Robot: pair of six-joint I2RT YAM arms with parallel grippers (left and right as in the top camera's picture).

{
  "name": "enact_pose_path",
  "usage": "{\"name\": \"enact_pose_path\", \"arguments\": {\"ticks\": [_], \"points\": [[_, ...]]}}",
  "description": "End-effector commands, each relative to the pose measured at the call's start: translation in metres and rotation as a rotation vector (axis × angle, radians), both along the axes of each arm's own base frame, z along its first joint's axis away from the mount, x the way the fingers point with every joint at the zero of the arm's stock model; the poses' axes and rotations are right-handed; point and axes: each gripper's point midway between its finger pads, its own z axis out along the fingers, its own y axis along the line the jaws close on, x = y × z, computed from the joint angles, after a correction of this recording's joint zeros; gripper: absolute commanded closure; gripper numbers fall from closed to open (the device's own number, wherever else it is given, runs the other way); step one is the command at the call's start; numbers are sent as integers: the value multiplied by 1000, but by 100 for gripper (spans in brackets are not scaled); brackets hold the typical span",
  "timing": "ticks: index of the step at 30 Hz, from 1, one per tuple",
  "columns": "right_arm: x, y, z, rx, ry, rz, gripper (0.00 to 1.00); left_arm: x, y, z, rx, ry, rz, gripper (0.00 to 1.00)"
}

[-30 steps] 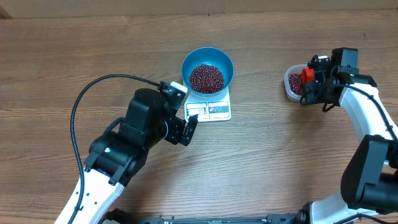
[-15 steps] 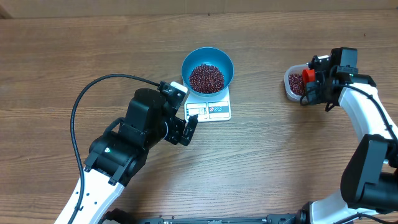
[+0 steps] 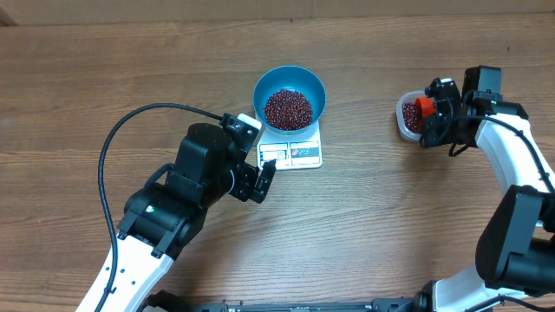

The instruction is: Scoop item into bowl and weigh 150g on scale

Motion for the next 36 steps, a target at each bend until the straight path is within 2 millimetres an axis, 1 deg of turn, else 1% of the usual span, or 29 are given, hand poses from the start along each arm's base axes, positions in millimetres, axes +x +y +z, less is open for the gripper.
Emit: {"name": "enact_pose_path", "arguments": {"ticks": [1, 5, 9, 14, 19, 29, 33, 36], "points": [[-25, 19, -25, 64, 121, 57, 96, 0, -1, -1, -13, 10, 0, 0], [-31, 21, -26, 72, 142, 59, 96, 0, -1, -1, -13, 10, 1, 1], [-36, 34, -24, 136, 146, 121, 96, 0, -1, -1, -13, 10, 0, 1], [-42, 39, -24, 163, 169, 124, 96, 0, -1, -1, -13, 10, 0, 1], [-41, 48, -20, 225, 156, 134, 96, 0, -1, -1, -13, 10, 1, 1], [-38, 46, -20, 224, 145, 127, 96, 0, -1, -1, -13, 10, 0, 0], [-37, 35, -18, 227, 139, 89, 96, 0, -1, -1, -13, 10, 0, 0], [-31, 24, -13, 230, 123, 43, 96, 0, -1, -1, -13, 10, 0, 0]]}}
